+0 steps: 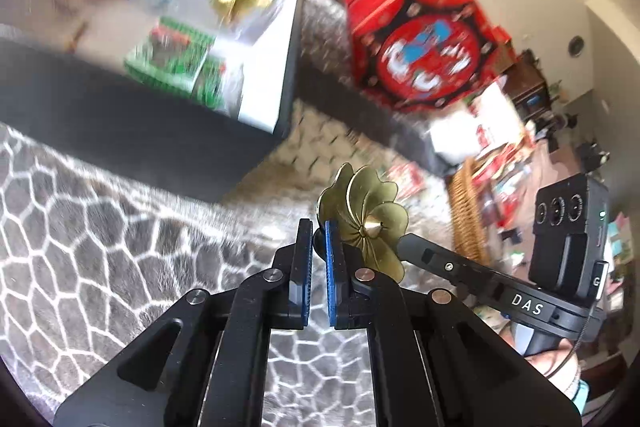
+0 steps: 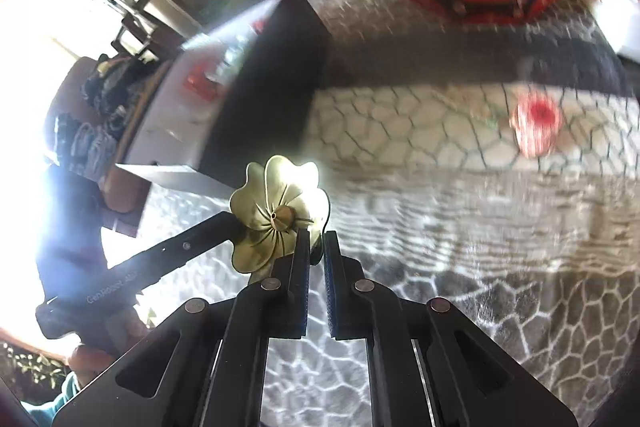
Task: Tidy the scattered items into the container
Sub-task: 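Carry the brass dish into the box and open the left tool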
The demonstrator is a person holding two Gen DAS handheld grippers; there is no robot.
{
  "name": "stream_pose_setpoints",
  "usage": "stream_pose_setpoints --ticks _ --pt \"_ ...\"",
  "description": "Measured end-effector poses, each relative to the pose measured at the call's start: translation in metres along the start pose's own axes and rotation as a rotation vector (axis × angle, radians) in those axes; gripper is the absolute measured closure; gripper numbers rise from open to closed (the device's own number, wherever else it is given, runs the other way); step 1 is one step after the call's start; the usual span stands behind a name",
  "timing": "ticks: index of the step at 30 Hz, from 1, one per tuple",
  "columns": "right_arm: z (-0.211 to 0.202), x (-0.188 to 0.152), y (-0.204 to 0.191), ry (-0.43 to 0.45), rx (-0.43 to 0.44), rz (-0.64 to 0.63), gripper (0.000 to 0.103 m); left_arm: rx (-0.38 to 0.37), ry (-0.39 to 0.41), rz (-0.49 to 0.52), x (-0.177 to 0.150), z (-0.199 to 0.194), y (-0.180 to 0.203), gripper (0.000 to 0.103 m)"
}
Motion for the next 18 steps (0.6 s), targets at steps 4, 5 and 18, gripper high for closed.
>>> stream_pose_setpoints --ticks 4,5,18 --pt "-0.016 0.031 -0.036 0.020 0.031 -0.014 0.098 -0.010 0.057 -0.010 0.038 -0.033 -0.002 0.098" --pt "-0.017 0.040 -0.048 0.025 0.034 -0.026 0.098 -0.008 0.071 -0.015 0.047 -0.039 -0.004 0.098" --pt "0.110 0.115 -0.177 -0.075 0.133 -0.073 0.098 0.106 0.128 -0.130 0.137 -0.079 -0.146 0.098"
Point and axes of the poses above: each gripper's, at about its wrist camera, not at the fingertips, and z roughly the way its jaws point, y to its right, x to its top, the point moved 10 cm from there along z, roughly the way its jaws point, and after that the axes turned 7 degrees about z, right-handed, at the moved point
